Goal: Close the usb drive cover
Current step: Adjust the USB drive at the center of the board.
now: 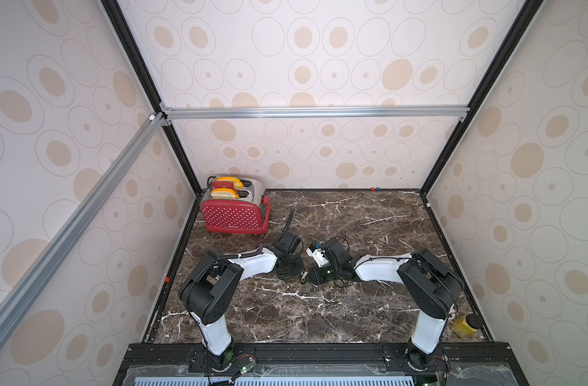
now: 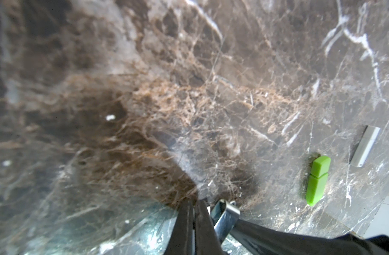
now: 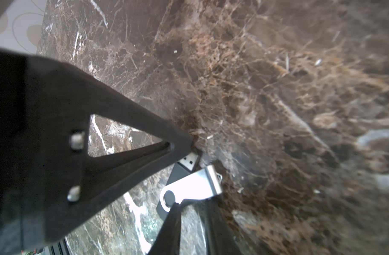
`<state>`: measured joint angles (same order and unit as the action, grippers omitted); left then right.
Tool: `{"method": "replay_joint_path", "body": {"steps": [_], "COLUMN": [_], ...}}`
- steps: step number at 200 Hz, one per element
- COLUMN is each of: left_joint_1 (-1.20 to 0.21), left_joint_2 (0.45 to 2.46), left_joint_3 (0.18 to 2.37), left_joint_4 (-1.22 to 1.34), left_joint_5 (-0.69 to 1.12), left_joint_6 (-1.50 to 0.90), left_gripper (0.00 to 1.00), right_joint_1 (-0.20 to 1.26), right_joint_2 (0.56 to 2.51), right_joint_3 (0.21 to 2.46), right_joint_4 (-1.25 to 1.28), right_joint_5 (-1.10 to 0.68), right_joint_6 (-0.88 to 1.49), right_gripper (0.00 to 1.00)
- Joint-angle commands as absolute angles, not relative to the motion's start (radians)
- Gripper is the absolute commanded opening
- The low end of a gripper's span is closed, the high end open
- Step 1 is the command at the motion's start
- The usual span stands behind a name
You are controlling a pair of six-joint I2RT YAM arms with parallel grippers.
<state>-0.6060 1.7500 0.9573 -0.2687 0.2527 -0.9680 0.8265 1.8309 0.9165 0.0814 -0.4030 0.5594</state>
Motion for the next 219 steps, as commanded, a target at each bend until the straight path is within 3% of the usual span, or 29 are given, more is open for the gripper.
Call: {"method": "replay_joint_path", "body": {"steps": [1, 43, 171, 219], "left_joint_1": [-0.600, -0.600, -0.678, -0.678], "left_joint_2": [1.731, 1.667, 1.529, 1.570], "left_joint_3": [0.944, 0.915, 0.769, 0.766], "left_joint_4": [-0.309, -0.303, -0.240, -0.230], "left_joint_5": [0.238, 0.209, 0.137, 0.141], "left_joint_6": [-0.945, -0.964, -1.100, -1.127], "left_gripper": [0.08, 0.08, 0.07, 0.00], "right_joint_1": [0.814, 0.807, 0.773, 0.769], "right_joint_2": [1.818, 1.754, 1.863, 1.934], "right_joint_3": [0.897, 0.885, 1.040, 1.111], "right_joint_4": [0.041, -0.003, -0.093, -0.122], "right_joint_5": [-0.395, -0.370, -0.365, -0.427], "right_joint_6": [0.542, 0.520, 0.486, 0.475], "right_gripper": [0.23, 0.24, 0.23, 0.23]}}
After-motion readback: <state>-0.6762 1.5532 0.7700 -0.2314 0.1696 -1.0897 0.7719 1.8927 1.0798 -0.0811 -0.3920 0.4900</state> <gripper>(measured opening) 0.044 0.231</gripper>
